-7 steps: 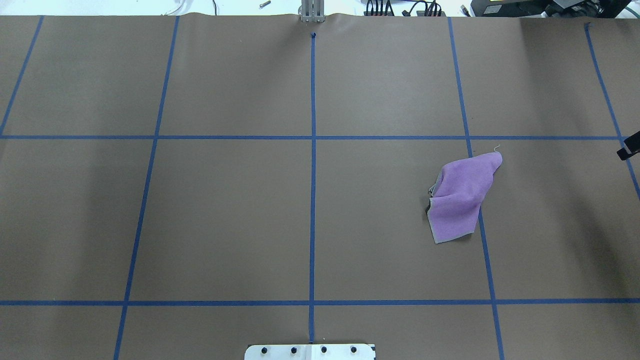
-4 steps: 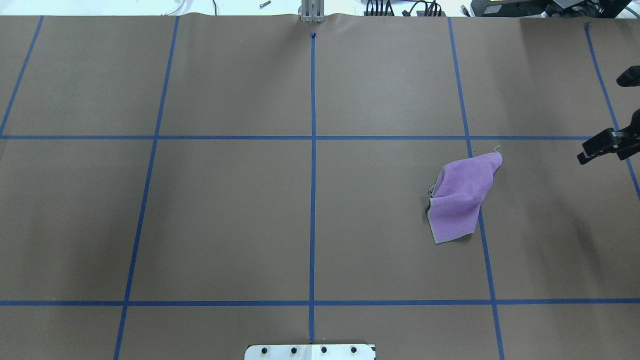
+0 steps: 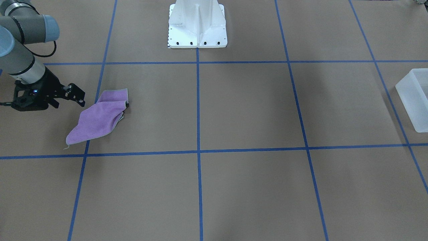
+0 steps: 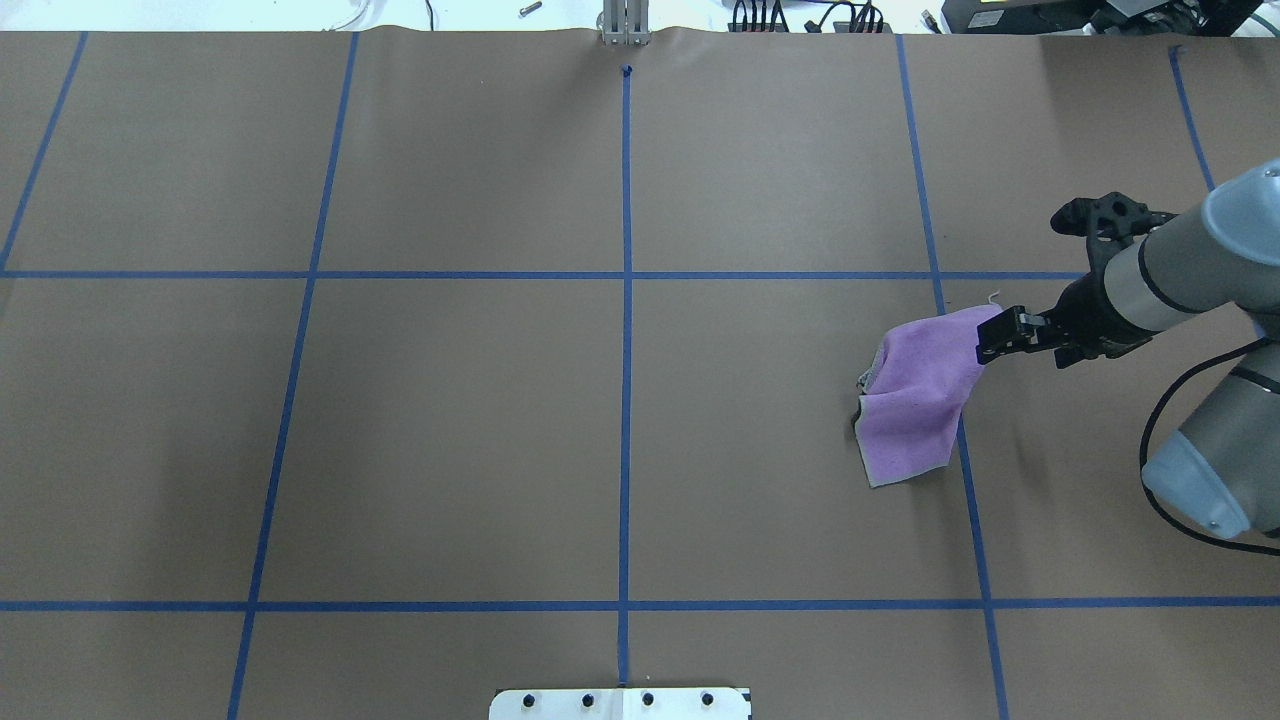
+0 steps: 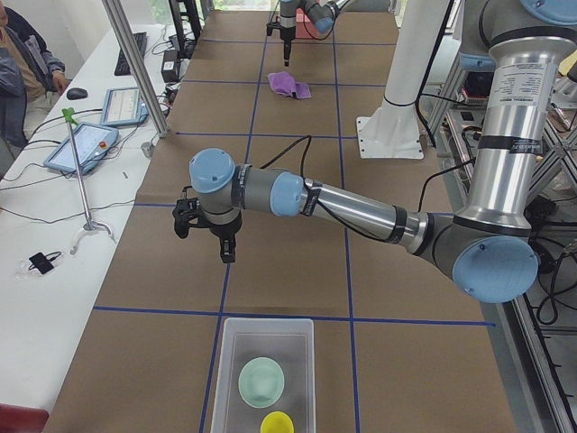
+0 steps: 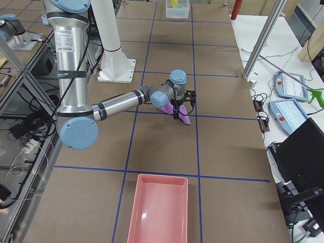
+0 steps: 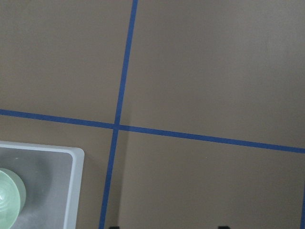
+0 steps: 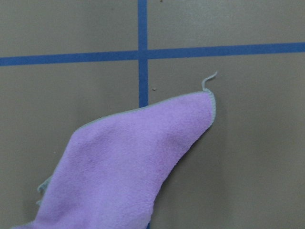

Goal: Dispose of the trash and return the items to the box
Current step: 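Reach the right gripper to the purple cloth and pinch its corner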

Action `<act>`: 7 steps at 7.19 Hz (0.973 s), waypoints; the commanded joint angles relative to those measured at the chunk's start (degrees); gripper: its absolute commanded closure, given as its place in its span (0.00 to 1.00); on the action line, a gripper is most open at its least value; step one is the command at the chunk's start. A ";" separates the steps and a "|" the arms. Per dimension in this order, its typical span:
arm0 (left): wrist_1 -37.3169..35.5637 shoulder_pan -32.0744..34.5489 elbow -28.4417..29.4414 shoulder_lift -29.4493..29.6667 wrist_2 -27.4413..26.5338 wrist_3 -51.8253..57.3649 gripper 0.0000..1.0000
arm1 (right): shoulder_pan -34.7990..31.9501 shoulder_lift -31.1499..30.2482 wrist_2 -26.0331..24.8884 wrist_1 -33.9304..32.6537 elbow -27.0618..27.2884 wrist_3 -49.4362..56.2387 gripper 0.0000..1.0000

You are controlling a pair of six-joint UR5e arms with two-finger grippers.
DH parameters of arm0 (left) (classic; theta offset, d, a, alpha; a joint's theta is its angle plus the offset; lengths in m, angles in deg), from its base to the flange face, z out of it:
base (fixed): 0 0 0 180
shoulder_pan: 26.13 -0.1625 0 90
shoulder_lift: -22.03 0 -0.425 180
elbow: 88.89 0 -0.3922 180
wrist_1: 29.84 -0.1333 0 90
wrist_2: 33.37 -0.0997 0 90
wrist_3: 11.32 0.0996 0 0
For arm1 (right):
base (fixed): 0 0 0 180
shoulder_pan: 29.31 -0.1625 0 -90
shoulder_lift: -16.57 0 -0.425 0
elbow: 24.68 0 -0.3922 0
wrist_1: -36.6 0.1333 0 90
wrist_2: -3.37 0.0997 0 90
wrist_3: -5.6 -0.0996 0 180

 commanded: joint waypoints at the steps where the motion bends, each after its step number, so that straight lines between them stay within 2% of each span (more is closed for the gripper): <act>1: 0.12 -0.26 -0.35 -0.17 -0.02 -0.20 0.25 | 2.29 1.01 -0.58 0.21 -0.48 -5.70 0.00; 4: 1.00 -0.26 -1.58 -2.10 -0.02 0.15 0.25 | 2.30 4.79 -0.67 0.30 -5.48 -11.36 0.00; 5: 1.00 -0.18 -1.85 -2.54 -0.02 0.15 0.25 | 2.39 5.06 -0.84 0.30 -7.06 -11.27 0.05; 6: 1.00 -0.18 -2.63 -2.89 -0.02 0.15 0.25 | 2.39 5.67 -0.58 0.21 -6.81 -11.62 0.84; 7: 0.92 -0.18 -2.90 -2.98 -0.02 0.06 0.25 | 2.39 5.67 -0.49 0.21 -6.99 -11.62 1.00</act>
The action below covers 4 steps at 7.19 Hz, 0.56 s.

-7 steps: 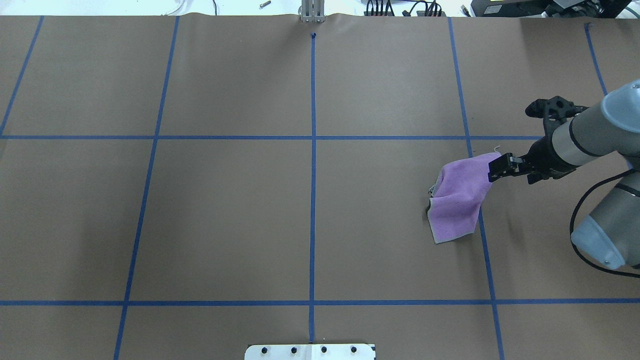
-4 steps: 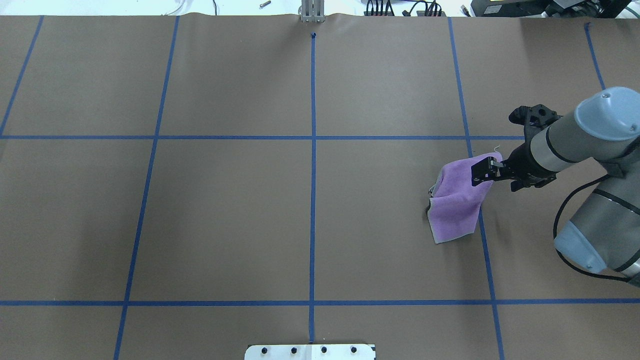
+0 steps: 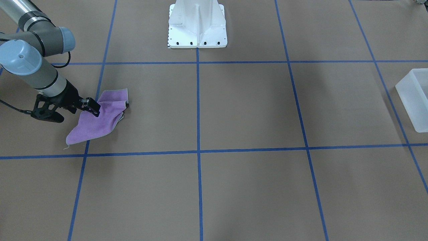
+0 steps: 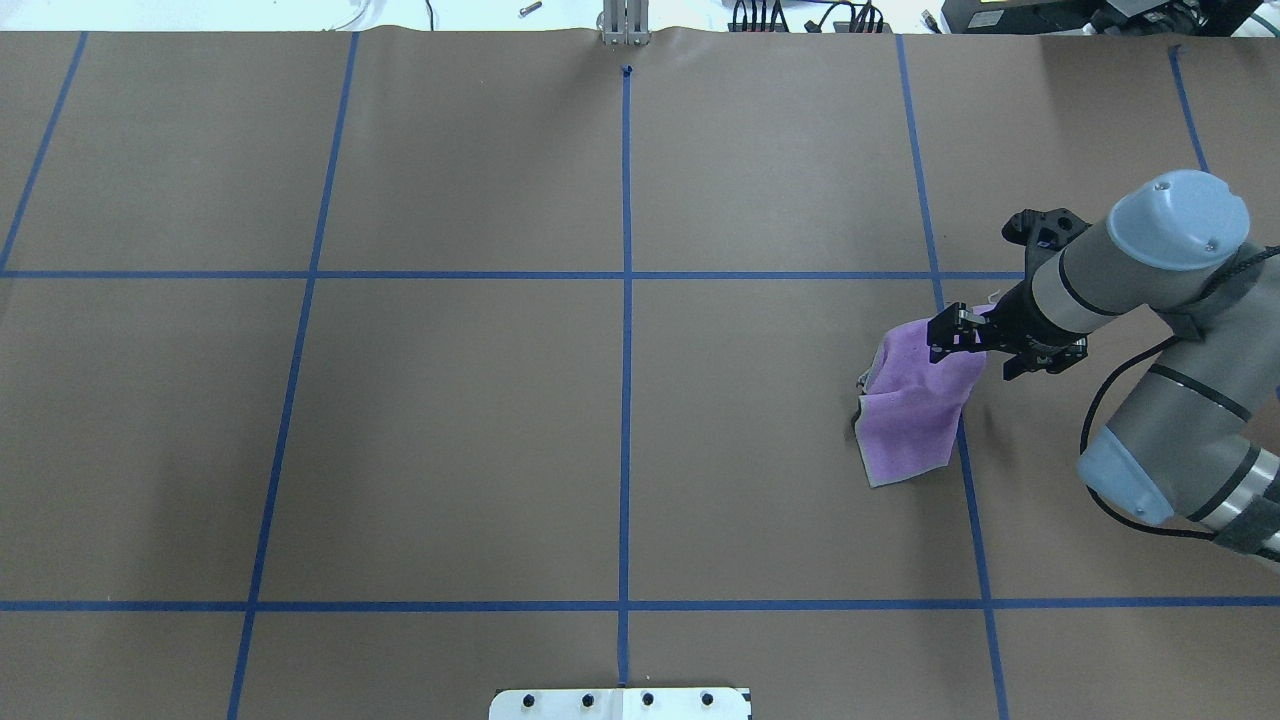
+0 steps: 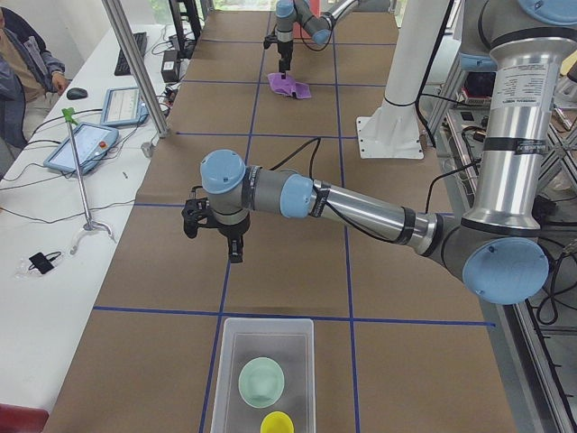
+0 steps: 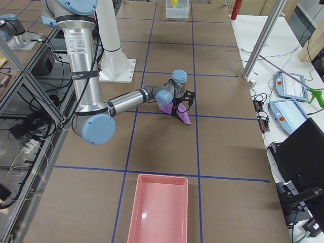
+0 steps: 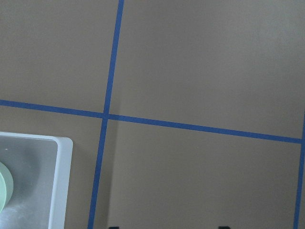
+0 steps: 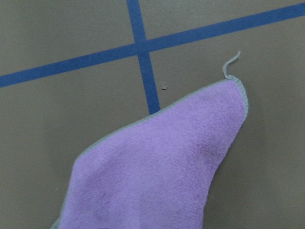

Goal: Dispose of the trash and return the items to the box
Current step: 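Reach the right gripper to the purple cloth and pinch its corner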

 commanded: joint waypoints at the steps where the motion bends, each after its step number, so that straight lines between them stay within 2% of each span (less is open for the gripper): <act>1: -0.07 0.01 -0.51 -0.25 0.00 -0.16 0.25 | -0.07 0.34 0.65 -0.20 0.50 -0.15 1.00; 3: 0.02 0.10 -0.51 -0.33 0.00 -0.07 0.25 | -1.20 0.52 1.71 -0.82 1.82 -0.06 1.00; 4: 0.02 0.10 -0.68 -0.77 0.00 0.02 0.25 | -3.65 0.17 4.06 -0.91 2.61 0.11 1.00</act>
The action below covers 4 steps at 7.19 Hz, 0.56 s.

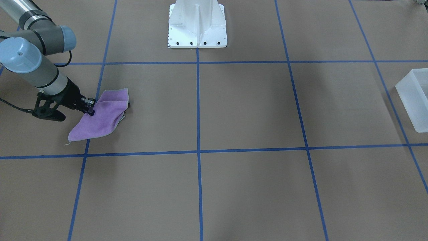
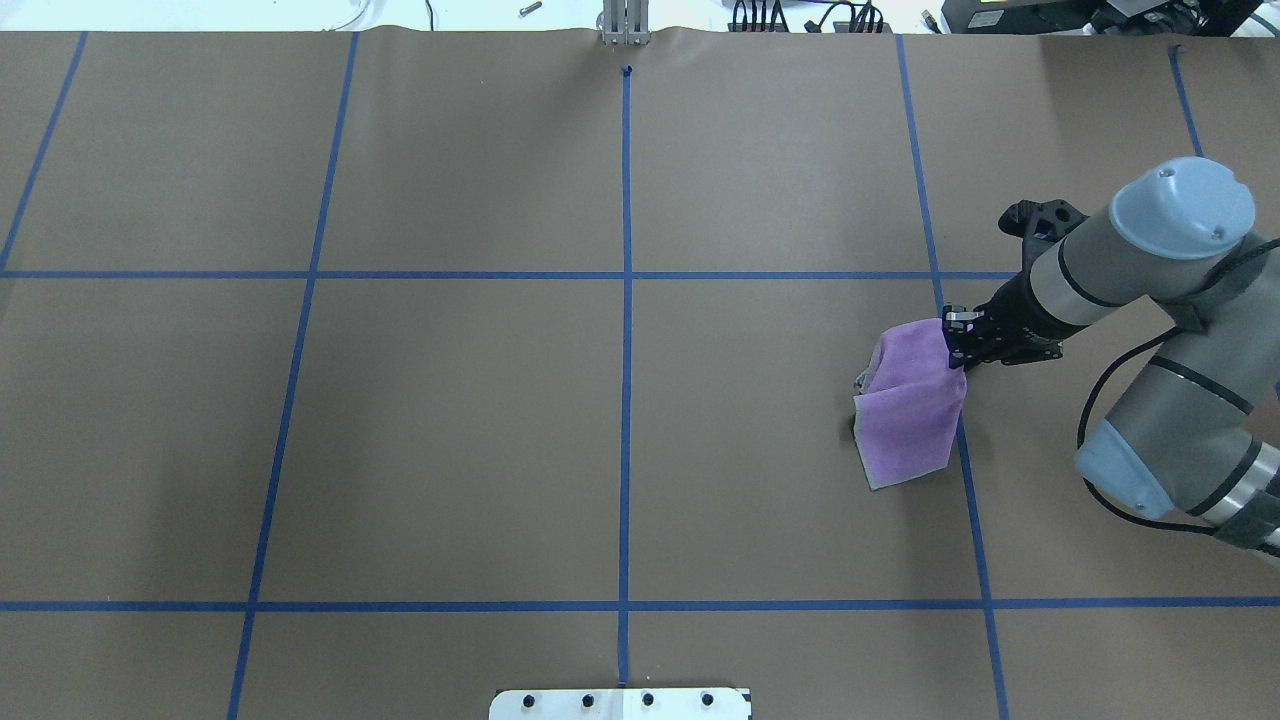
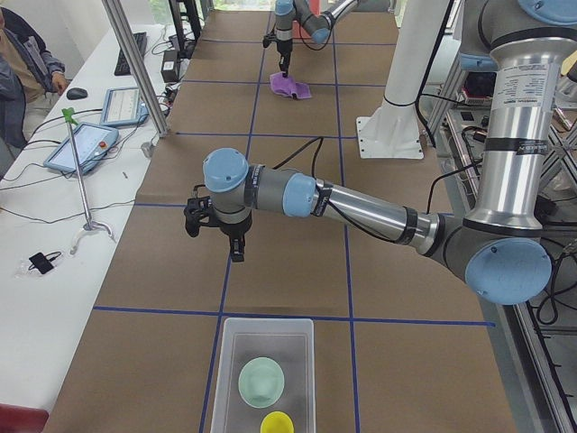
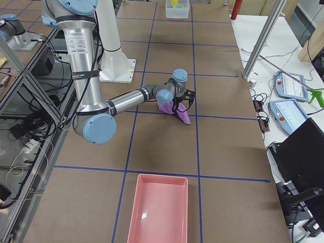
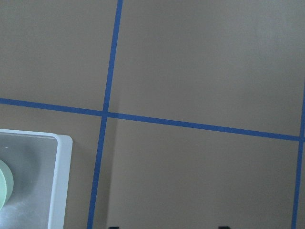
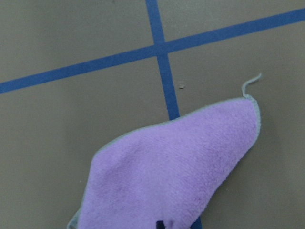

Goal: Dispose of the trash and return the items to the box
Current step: 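Lift the purple cloth with the right gripper and drop it into the pink bin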

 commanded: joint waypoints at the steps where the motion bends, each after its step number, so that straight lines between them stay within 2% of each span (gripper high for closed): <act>1: 0.03 0.11 -0.22 -0.44 0.09 0.08 0.25 | -6.57 -0.76 5.80 -1.30 2.70 1.04 1.00; 2: 0.03 0.11 -0.48 -0.53 0.09 0.08 0.25 | -11.14 -1.20 10.54 -3.39 4.89 2.96 1.00; 3: -0.14 0.02 -0.83 -0.61 0.09 0.08 0.25 | -16.92 -4.34 14.15 -4.46 6.31 8.20 1.00; 4: -0.14 0.02 -0.66 -0.61 0.09 0.08 0.25 | -22.55 -8.03 15.41 -5.34 6.67 15.39 1.00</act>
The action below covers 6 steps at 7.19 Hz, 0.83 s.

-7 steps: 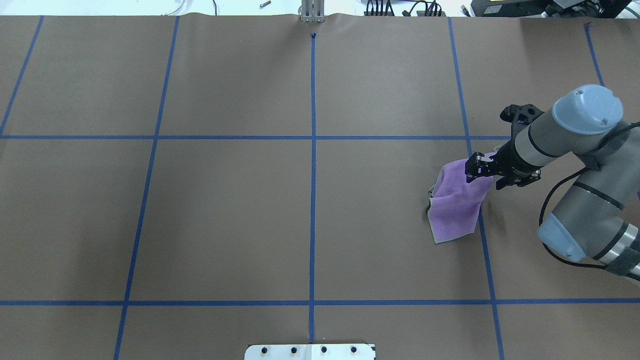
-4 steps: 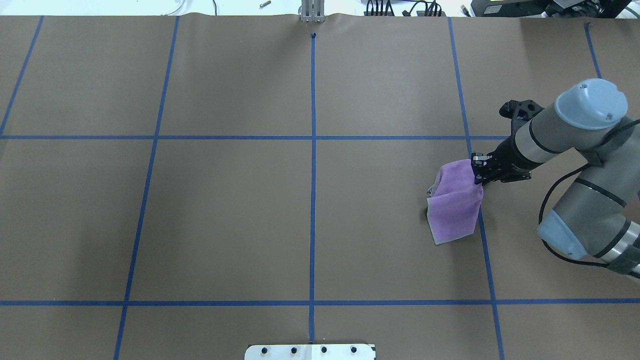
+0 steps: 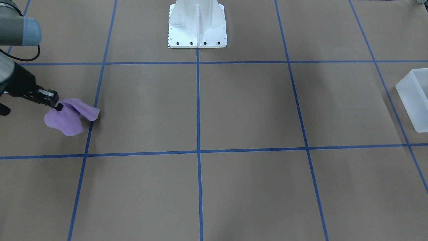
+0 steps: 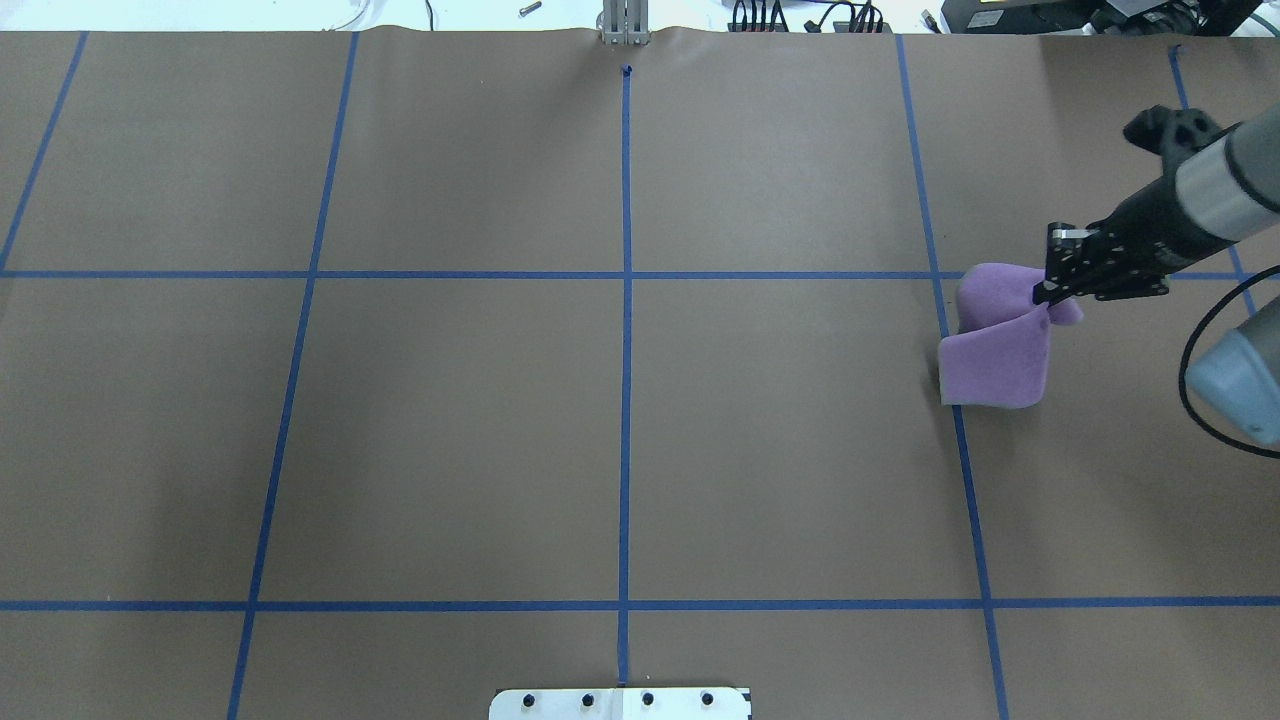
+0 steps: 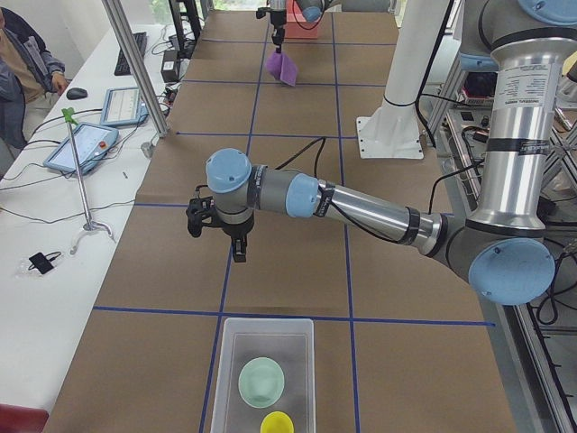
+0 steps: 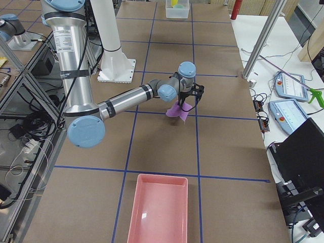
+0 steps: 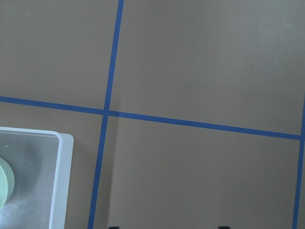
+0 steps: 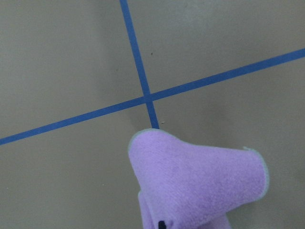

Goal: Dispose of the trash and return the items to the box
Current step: 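Lift the purple cloth with the right gripper and drop it into the pink bin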

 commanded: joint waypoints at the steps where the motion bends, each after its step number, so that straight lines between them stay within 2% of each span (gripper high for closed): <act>1: -0.06 -0.04 -0.28 -0.14 0.00 -0.09 0.25 | -12.42 -7.47 3.00 -2.17 1.58 14.81 1.00; 2: -0.06 -0.04 -0.19 -0.14 0.00 -0.09 0.25 | -17.35 -9.94 3.00 -6.18 2.89 24.02 1.00; 4: 0.21 -0.13 0.07 -0.49 0.00 -0.09 0.25 | -28.76 -9.71 2.21 -24.14 3.87 52.52 1.00; 5: 0.21 -0.13 0.51 -0.49 0.00 0.09 0.25 | -33.78 -9.10 0.12 -32.85 3.78 63.90 1.00; 6: 0.29 -0.13 0.42 -0.49 0.00 0.09 0.25 | -37.66 -8.39 -6.25 -36.50 3.43 72.71 1.00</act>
